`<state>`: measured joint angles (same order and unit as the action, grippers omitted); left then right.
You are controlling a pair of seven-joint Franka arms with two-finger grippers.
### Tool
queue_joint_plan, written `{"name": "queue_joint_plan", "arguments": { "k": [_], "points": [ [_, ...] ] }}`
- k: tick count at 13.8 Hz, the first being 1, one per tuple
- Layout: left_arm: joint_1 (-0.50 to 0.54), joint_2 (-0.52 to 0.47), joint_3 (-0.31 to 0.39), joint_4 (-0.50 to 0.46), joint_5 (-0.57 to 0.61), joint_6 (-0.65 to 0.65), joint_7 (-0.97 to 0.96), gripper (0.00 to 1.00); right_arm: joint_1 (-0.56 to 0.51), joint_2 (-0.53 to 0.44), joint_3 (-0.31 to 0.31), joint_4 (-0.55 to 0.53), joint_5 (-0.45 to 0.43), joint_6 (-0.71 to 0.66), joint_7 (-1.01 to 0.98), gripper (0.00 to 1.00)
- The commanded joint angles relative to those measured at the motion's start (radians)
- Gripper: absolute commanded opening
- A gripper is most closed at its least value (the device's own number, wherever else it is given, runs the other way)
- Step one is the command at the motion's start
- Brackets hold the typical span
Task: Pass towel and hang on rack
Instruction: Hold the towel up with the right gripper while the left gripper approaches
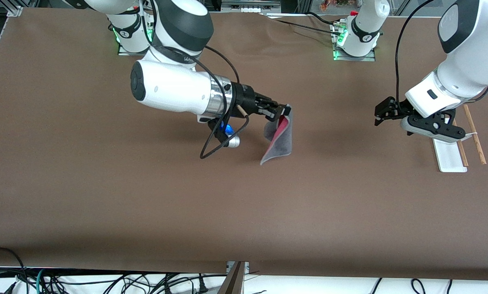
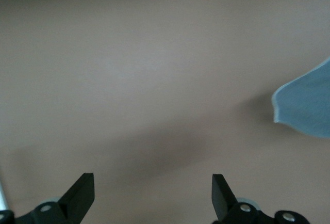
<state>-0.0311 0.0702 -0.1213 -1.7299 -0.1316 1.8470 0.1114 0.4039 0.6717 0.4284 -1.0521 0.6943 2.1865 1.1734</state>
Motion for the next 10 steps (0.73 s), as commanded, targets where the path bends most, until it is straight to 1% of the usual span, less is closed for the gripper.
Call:
{"name": "queue_joint_plan", "arguments": {
  "k": [1, 2, 3, 4, 6, 7, 8, 10],
  "points": [
    [-0.001, 0.026, -0.004, 0.013, -0.112, 0.003, 0.065, 1.0, -0.008, 0.008, 0.056, 0.02, 0.014, 0.073, 0.072, 0.0],
    [-0.003, 0.039, -0.004, 0.013, -0.161, 0.004, 0.13, 1.0, -0.008, 0.008, 0.072, 0.02, 0.014, 0.103, 0.097, 0.0],
    [0.006, 0.051, -0.004, 0.013, -0.243, 0.004, 0.199, 1.0, -0.008, 0.008, 0.078, 0.02, 0.014, 0.12, 0.117, 0.0],
    [0.008, 0.066, -0.003, 0.012, -0.296, 0.004, 0.268, 1.0, -0.007, 0.008, 0.078, 0.02, 0.014, 0.13, 0.126, 0.0],
    [0.011, 0.086, -0.003, 0.012, -0.348, 0.006, 0.382, 1.0, 0.007, 0.008, 0.076, 0.02, 0.014, 0.147, 0.141, 0.0],
    [0.011, 0.1, -0.003, 0.012, -0.412, 0.005, 0.439, 1.0, 0.007, 0.008, 0.076, 0.02, 0.014, 0.156, 0.143, 0.0],
    [0.01, 0.124, -0.003, 0.012, -0.483, 0.004, 0.511, 1.0, 0.01, 0.008, 0.076, 0.02, 0.013, 0.156, 0.143, 0.0],
    [0.01, 0.178, -0.003, 0.012, -0.584, 0.004, 0.655, 1.0, 0.012, 0.008, 0.076, 0.02, 0.013, 0.157, 0.144, 0.0]
  ]
}}
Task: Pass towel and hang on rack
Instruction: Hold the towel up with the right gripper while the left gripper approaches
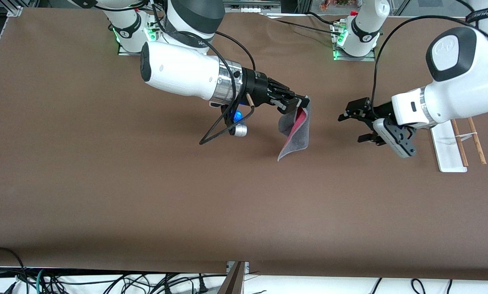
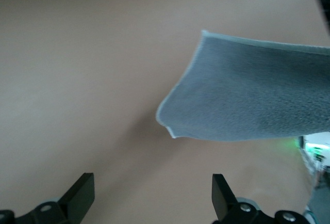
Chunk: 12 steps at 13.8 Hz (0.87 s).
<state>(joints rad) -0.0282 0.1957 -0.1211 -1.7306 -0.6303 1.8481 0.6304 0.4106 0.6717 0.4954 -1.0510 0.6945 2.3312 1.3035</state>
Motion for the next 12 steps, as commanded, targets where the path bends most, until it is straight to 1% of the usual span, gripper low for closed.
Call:
{"name": "queue_joint_plan", "arguments": {
  "k": [1, 4, 6, 7, 8, 10, 12],
  "points": [
    [0.008, 0.076, -0.003, 0.013, -0.126, 0.003, 0.188, 1.0, 0.005, 0.008, 0.009, 0.019, 0.013, 0.013, 0.014, 0.0],
    [0.008, 0.123, -0.003, 0.013, -0.216, 0.005, 0.281, 1.0, 0.005, 0.008, 0.008, 0.019, 0.013, 0.013, 0.013, 0.0],
    [0.011, 0.128, -0.003, 0.008, -0.224, 0.003, 0.284, 1.0, 0.005, 0.008, 0.006, 0.019, 0.011, 0.011, 0.011, 0.0],
    [0.011, 0.143, -0.003, -0.001, -0.224, 0.002, 0.316, 1.0, 0.005, 0.008, 0.006, 0.019, 0.011, 0.013, 0.01, 0.0],
    [0.011, 0.174, -0.005, -0.001, -0.227, -0.001, 0.395, 1.0, 0.005, 0.008, 0.006, 0.019, 0.011, 0.013, 0.01, 0.0],
    [0.014, 0.221, -0.003, -0.006, -0.296, -0.004, 0.561, 1.0, 0.005, 0.008, 0.006, 0.019, 0.011, 0.011, 0.011, 0.0],
    [0.033, 0.255, -0.003, -0.004, -0.333, -0.026, 0.668, 1.0, 0.005, 0.008, 0.006, 0.019, 0.011, 0.011, 0.011, 0.0]
  ]
}}
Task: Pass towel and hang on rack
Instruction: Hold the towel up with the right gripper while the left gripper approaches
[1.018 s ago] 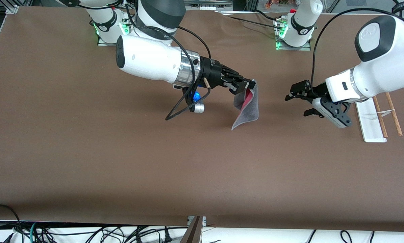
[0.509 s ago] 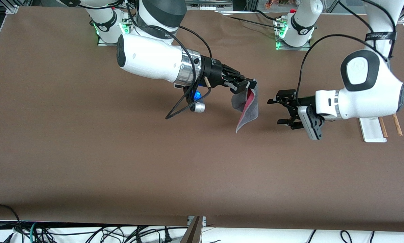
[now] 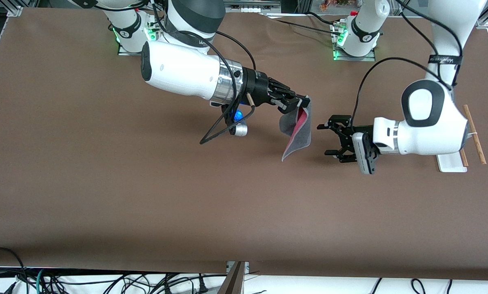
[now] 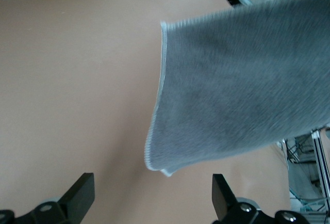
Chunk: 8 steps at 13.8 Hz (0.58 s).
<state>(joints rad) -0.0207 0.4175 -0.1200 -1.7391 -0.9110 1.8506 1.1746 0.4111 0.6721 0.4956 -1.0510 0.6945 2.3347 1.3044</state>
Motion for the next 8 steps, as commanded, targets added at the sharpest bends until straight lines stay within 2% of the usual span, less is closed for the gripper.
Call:
{"name": "queue_joint_plan", "arguments": {
  "k": [1, 8],
  "points": [
    [0.034, 0.05, -0.006, 0.003, -0.066, -0.036, 0.163, 1.0, 0.005, 0.007, 0.006, 0.019, 0.01, 0.009, 0.01, 0.0],
    [0.028, 0.174, -0.007, 0.001, -0.282, -0.116, 0.531, 0.99, 0.005, 0.007, 0.004, 0.019, 0.007, 0.008, 0.01, 0.0]
  ]
}}
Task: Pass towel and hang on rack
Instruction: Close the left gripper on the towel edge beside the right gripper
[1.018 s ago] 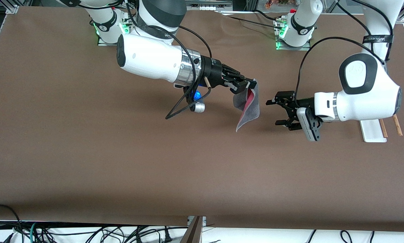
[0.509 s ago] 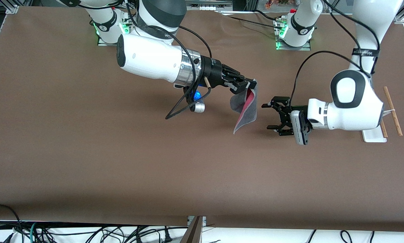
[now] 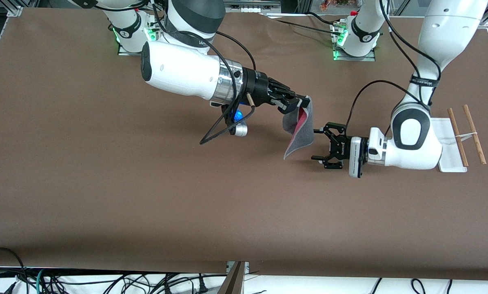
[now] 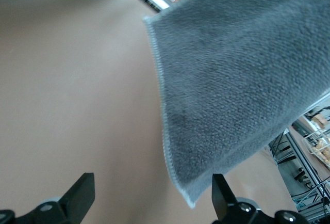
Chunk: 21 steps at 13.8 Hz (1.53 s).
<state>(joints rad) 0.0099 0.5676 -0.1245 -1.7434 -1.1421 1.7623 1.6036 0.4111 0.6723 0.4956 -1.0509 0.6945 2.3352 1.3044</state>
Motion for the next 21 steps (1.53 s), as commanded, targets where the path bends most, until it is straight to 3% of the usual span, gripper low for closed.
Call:
{"name": "queue_joint_plan", "arguments": {
  "k": [1, 3, 4, 5, 6, 15, 16, 17, 18, 21],
  "points": [
    [-0.004, 0.035, -0.004, 0.002, -0.07, -0.043, 0.146, 0.98, 0.005, 0.007, 0.004, 0.019, 0.007, 0.007, 0.01, 0.0],
    [-0.004, 0.038, -0.004, -0.022, -0.105, -0.088, 0.206, 0.91, 0.005, 0.006, 0.004, 0.019, 0.005, 0.007, 0.01, 0.0],
    [-0.004, 0.04, -0.004, -0.025, -0.108, -0.111, 0.229, 0.73, 0.005, 0.007, 0.004, 0.019, 0.005, 0.007, 0.01, 0.0],
    [-0.002, 0.038, -0.004, -0.028, -0.108, -0.119, 0.251, 0.31, 0.005, 0.007, 0.004, 0.019, 0.003, 0.007, 0.01, 0.0],
    [0.004, 0.04, -0.004, -0.027, -0.108, -0.132, 0.271, 0.02, 0.005, 0.007, 0.004, 0.019, 0.003, 0.007, 0.01, 0.0],
    [0.004, 0.041, -0.003, -0.028, -0.145, -0.138, 0.285, 0.0, 0.005, 0.006, 0.004, 0.019, 0.003, 0.006, 0.01, 0.0],
    [0.004, 0.041, -0.003, -0.028, -0.145, -0.138, 0.285, 0.0, 0.003, 0.006, 0.003, 0.019, 0.003, 0.006, 0.007, 0.11],
    [0.005, 0.041, -0.003, -0.027, -0.145, -0.138, 0.285, 0.0, 0.002, 0.006, 0.001, 0.019, 0.003, 0.006, 0.007, 0.67],
    [0.007, 0.041, -0.003, -0.022, -0.143, -0.141, 0.285, 0.0, -0.003, 0.006, -0.002, 0.019, 0.0, 0.003, 0.007, 1.0],
    [0.01, 0.035, -0.001, -0.015, -0.133, -0.155, 0.276, 0.0, -0.023, 0.001, -0.023, 0.019, -0.001, -0.011, 0.009, 1.0]
  ]
}}
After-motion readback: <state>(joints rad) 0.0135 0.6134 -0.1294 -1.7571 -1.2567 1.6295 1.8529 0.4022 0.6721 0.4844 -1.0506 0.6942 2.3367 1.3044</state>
